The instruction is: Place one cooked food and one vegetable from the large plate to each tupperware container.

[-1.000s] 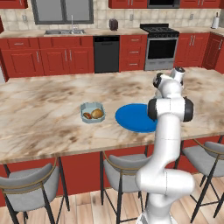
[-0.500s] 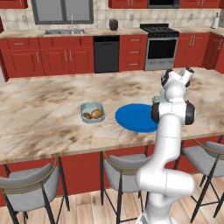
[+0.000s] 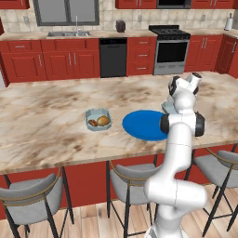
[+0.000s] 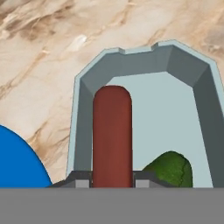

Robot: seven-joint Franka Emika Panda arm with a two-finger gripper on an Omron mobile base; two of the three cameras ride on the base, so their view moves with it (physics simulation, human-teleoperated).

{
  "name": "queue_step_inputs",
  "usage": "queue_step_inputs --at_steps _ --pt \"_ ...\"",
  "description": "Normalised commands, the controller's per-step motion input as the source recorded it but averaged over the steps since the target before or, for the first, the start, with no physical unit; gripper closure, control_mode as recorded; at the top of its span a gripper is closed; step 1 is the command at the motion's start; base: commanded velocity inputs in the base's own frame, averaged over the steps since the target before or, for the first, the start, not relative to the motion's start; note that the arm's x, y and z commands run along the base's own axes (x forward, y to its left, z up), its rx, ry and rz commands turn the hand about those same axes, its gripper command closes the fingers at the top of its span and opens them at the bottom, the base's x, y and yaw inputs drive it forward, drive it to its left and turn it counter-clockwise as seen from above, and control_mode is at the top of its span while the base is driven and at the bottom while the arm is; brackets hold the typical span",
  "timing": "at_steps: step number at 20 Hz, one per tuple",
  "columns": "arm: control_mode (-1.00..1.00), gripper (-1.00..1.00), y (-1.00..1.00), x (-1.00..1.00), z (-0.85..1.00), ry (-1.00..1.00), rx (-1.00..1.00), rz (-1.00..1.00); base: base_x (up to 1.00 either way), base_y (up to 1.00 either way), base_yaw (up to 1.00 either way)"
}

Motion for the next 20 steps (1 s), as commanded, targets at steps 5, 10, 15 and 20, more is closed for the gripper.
queue_step_inputs --at_steps 5,10,15,20 --pt "-1.00 -1.00 0.00 0.02 0.00 0.00 0.00 0.00 0.00 0.00 0.00" --pt "-1.00 -1.00 0.00 0.00 -0.02 0.00 0.00 0.00 0.00 0.00 0.00" --pt "-1.00 -1.00 0.02 0.14 -0.01 0.00 0.00 0.00 0.00 0.00 0.00" --pt "-1.00 -1.00 0.17 -0.28 0.15 -0.03 -0.12 -0.02 0.00 0.00 0.00"
